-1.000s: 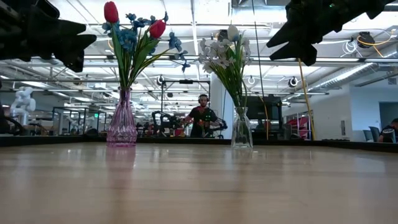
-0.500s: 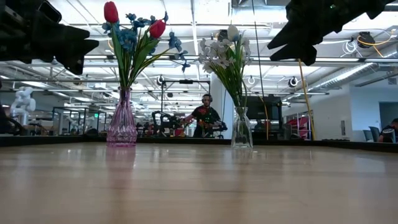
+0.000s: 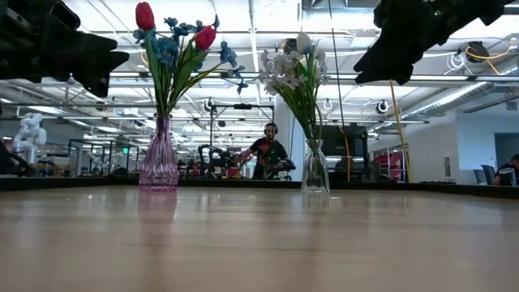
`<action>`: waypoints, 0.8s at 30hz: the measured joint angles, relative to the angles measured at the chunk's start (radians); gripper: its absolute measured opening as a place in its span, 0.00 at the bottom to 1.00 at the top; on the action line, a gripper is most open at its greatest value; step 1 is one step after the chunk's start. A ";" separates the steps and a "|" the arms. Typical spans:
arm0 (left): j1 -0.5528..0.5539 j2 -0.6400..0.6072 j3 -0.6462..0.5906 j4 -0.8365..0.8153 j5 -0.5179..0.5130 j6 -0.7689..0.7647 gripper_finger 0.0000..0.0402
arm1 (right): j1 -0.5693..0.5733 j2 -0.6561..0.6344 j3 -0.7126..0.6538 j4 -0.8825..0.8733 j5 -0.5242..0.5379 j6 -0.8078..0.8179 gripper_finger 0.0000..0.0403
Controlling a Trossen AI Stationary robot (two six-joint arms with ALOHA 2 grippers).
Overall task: Sort flowers into vase by color
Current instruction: Return to Home Position
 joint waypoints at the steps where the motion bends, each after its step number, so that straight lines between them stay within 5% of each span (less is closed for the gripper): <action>1: 0.000 0.000 0.000 0.000 0.000 0.000 0.34 | 0.000 0.000 0.000 0.000 0.000 -0.004 0.49; 18: 0.000 0.000 0.000 0.000 -0.001 0.000 0.34 | 0.151 0.000 0.000 -0.042 0.053 -0.118 0.49; 24: 0.000 0.000 0.000 0.000 -0.002 0.000 0.34 | 0.190 -0.072 -0.104 0.009 0.053 -0.107 0.49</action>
